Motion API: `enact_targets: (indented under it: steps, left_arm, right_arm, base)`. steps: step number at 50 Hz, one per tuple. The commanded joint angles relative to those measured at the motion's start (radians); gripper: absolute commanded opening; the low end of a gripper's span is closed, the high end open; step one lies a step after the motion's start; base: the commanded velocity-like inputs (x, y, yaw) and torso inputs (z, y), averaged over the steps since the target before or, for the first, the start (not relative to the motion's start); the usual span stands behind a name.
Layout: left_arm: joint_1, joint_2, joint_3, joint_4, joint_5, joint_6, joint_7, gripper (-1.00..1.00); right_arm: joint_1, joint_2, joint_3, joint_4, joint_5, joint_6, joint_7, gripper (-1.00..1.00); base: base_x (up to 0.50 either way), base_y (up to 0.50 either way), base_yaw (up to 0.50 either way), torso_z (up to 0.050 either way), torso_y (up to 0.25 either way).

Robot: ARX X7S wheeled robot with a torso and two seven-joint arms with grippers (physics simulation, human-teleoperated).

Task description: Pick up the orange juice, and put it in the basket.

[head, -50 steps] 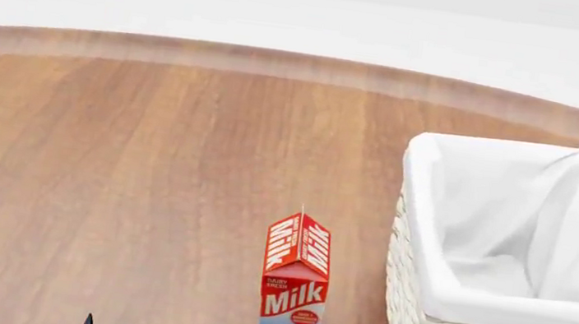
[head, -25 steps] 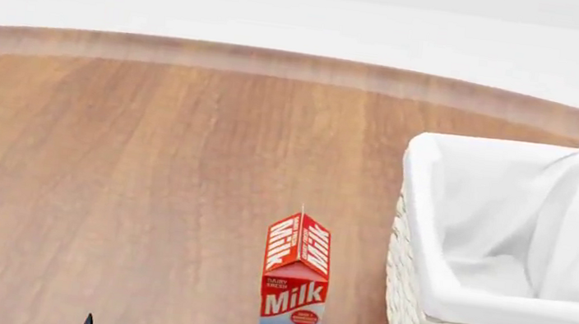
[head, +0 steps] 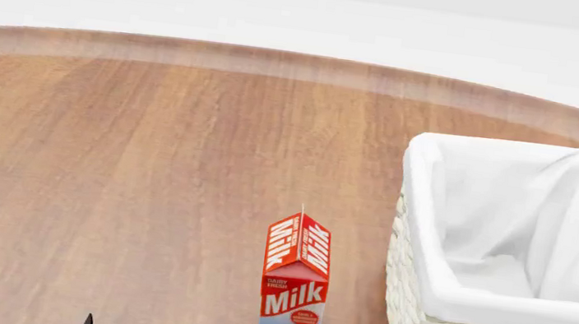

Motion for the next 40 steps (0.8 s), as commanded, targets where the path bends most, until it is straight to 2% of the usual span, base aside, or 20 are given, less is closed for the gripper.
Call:
enact_targets:
  steps: [1,40]
  left_arm:
    - [-0.001,-0.004,0.005,0.000,-0.004,0.001,-0.005,1.00]
    - [-0.005,-0.016,0.021,-0.002,-0.017,0.006,-0.019,1.00]
  right_arm:
    - [0.031,-0.010,-0.007,0.054,0.006,-0.011,0.001,1.00]
    - [0.088,-0.028,-0.035,0.199,0.014,-0.057,0.013,1.00]
  base:
    - [0.00,0.00,0.00,0.000,0.000]
    - [0.00,0.00,0.00,0.000,0.000]
